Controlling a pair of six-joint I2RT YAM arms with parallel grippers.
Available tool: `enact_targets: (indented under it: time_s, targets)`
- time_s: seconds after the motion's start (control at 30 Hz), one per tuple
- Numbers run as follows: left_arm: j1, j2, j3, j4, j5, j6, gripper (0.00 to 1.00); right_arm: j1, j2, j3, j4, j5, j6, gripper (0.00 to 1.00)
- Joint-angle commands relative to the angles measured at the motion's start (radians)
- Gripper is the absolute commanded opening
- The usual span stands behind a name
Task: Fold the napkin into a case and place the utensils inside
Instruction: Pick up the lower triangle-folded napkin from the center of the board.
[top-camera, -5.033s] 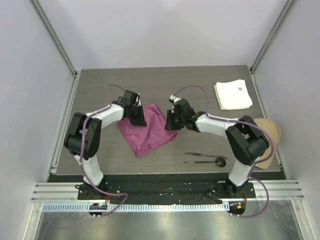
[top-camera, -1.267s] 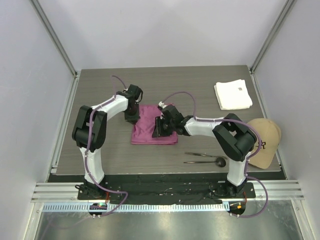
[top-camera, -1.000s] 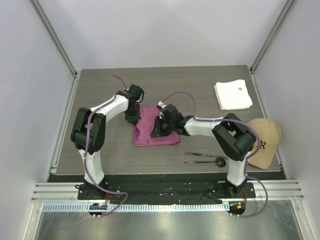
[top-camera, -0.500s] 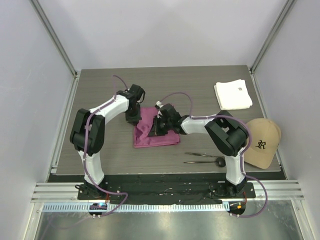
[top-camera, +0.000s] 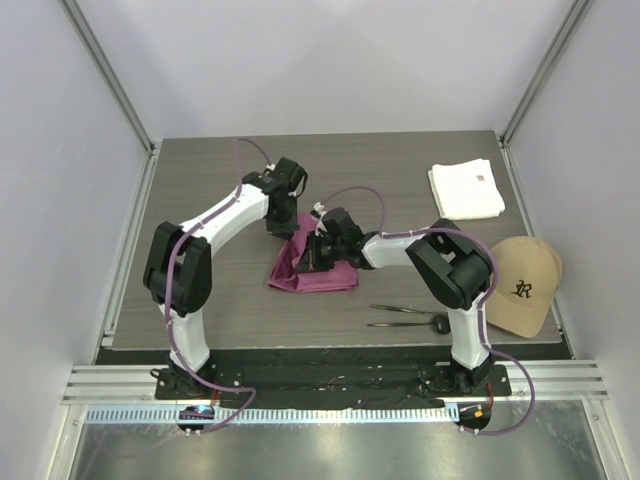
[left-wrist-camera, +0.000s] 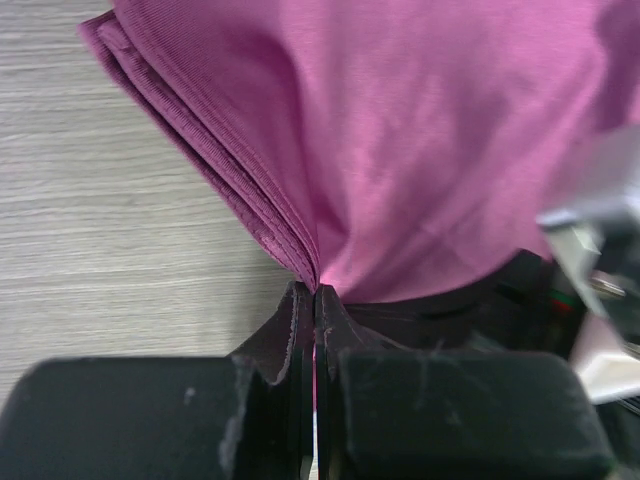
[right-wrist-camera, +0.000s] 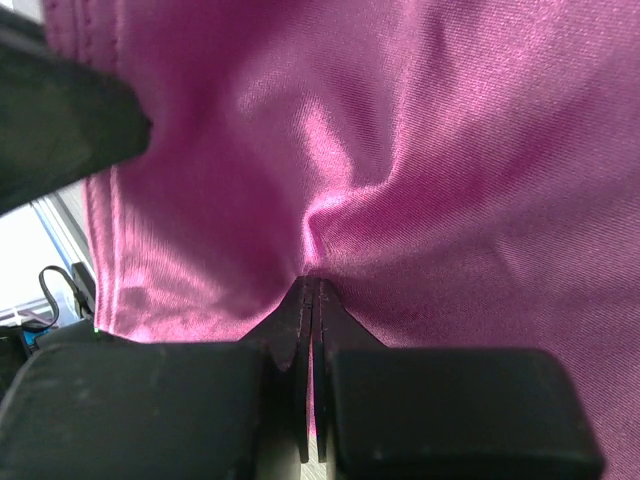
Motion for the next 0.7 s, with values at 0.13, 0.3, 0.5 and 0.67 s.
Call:
enact_targets:
  time_s: [0.13,0.3,0.5,0.67]
  targets:
    - [-0.02,-0.041,0.048,-0.026,-0.02,-0.063,0.0,-0.062,-0.071,-0.012,0.027,-0.079,0.045,0.02]
    - [-0.034,-0.027,0.065,-0.035,-0.036,-0.074,0.0,-0.102,-0.128,-0.035,0.004,-0.093,0.039,0.02]
    - [-0.042,-0.019,0.09,-0.056,-0.058,-0.088,0.0,-0.113,-0.117,-0.071,0.008,-0.111,0.023,0.01]
    - [-0.068,0.002,0.139,-0.092,-0.088,-0.112,0.0,-0.111,-0.074,-0.13,0.105,-0.116,0.068,0.01]
